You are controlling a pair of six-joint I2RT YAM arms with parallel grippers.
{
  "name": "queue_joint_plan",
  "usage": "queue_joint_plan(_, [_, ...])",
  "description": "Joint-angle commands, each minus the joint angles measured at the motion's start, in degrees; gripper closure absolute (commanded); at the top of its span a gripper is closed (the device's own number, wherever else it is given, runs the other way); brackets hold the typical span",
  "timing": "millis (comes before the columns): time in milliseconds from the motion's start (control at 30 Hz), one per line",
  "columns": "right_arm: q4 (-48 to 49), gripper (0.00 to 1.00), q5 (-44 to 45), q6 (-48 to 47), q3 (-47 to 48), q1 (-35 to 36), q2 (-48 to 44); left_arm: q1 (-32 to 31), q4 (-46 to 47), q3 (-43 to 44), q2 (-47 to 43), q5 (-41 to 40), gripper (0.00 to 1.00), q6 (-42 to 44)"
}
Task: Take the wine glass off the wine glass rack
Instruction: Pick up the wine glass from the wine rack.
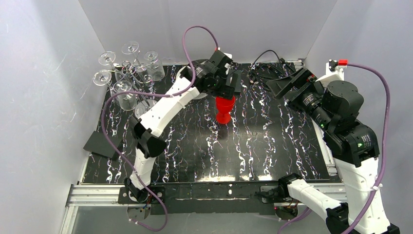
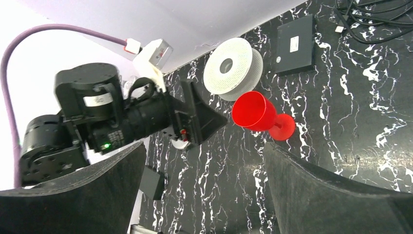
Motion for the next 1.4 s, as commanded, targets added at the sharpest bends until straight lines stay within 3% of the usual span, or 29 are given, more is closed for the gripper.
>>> queue_joint_plan(0, [1.8, 0.03, -2.0, 0.9, 2.6, -0.1, 0.6, -0.1, -7.3, -1.0, -7.2, 4.5, 0.02, 2.8])
queue_joint_plan(133, [2.8, 0.03, -3.4, 1.4, 2.8, -0.1, 0.9, -0.3, -16.4, 0.0, -10.4, 9.2, 0.02, 0.0])
queue_joint_plan(267, [2.9, 0.03, -4.6, 2.6, 2.3, -0.1, 1.4, -0.4, -19.9, -15.5, -25.0, 18.7, 0.02, -11.0])
queue_joint_plan(467, [3.1, 0.03, -6.5, 3.1, 3.6, -0.1, 3.9, -0.4, -14.1, -41.9, -43.0, 21.0, 0.02, -22.8])
queue_joint_plan(567, [3.6, 0.03, -8.3, 3.4, 3.3, -0.1, 4.7, -0.4, -10.5, -48.9, -46.6, 20.9, 0.02, -26.3])
queue_joint_plan(1133, [7.8, 0.02, -8.8, 4.6, 0.7, -0.1, 6.8, -0.4, -6.3, -49.8, -48.1, 22.5, 0.02, -25.9])
queue_joint_plan(1233, [8.3, 0.02, -9.1, 4.9, 0.5, -0.1, 7.3, 0.2, -8.9, -46.7, -45.8, 24.1, 0.02, -24.4])
queue_joint_plan(1367, [8.5, 0.02, -8.9, 5.0, 1.0, -0.2, 7.8, 0.2, -15.6, -39.2, -43.1, 20.6, 0.02, -20.7])
